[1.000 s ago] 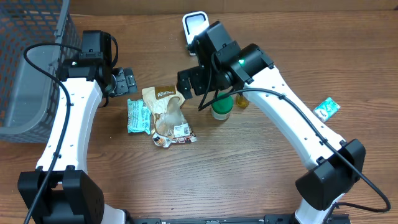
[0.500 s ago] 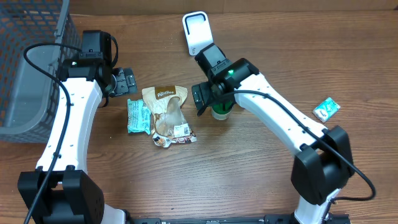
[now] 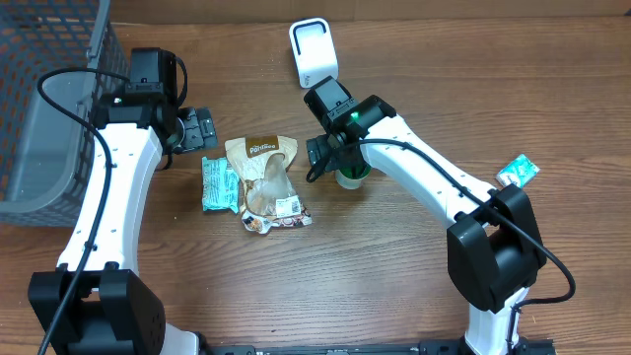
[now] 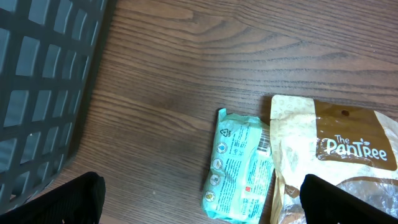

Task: Scan the item barcode
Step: 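Lower the right gripper and align it over the jar lid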

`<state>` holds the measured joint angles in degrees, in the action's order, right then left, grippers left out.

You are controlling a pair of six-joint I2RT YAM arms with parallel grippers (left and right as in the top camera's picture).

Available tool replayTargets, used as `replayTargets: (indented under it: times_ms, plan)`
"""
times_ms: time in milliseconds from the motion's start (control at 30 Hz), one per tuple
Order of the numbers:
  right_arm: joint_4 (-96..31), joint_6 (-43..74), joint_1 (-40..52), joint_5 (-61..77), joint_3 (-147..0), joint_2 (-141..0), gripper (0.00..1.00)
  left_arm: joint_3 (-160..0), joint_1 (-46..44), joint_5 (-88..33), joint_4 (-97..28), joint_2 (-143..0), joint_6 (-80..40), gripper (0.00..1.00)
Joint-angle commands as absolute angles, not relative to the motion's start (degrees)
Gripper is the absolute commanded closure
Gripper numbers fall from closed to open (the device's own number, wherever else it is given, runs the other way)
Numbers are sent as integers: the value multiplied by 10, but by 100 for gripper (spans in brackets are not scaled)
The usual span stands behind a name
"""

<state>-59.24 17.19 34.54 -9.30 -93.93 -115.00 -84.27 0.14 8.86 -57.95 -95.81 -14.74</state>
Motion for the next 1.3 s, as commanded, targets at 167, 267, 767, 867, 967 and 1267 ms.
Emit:
replayTargets:
  times_ms: [167, 267, 767, 867, 967, 1267]
  plan:
    - [-602, 306, 357, -11, -934, -1164, 6, -853, 4, 94, -581, -959, -139, 0]
    - [-599, 333, 369, -10, -934, -1164, 8, -853, 4, 94, -581, -959, -139, 1]
    - [-650, 214, 381, -187, -1023, -1165, 5, -853, 4, 94, -581, -959, -139, 0]
    - [-653, 192, 374, -188, -1022, -1171, 3, -853, 4, 94, -581, -959, -139, 0]
    - [-651, 170, 369, -188, -1020, -1180, 0, -853, 4, 94, -581, -959, -139, 0]
    - [-651, 147, 347, -179, -1020, -1206, 0, -853, 4, 94, -581, -959, -139, 0]
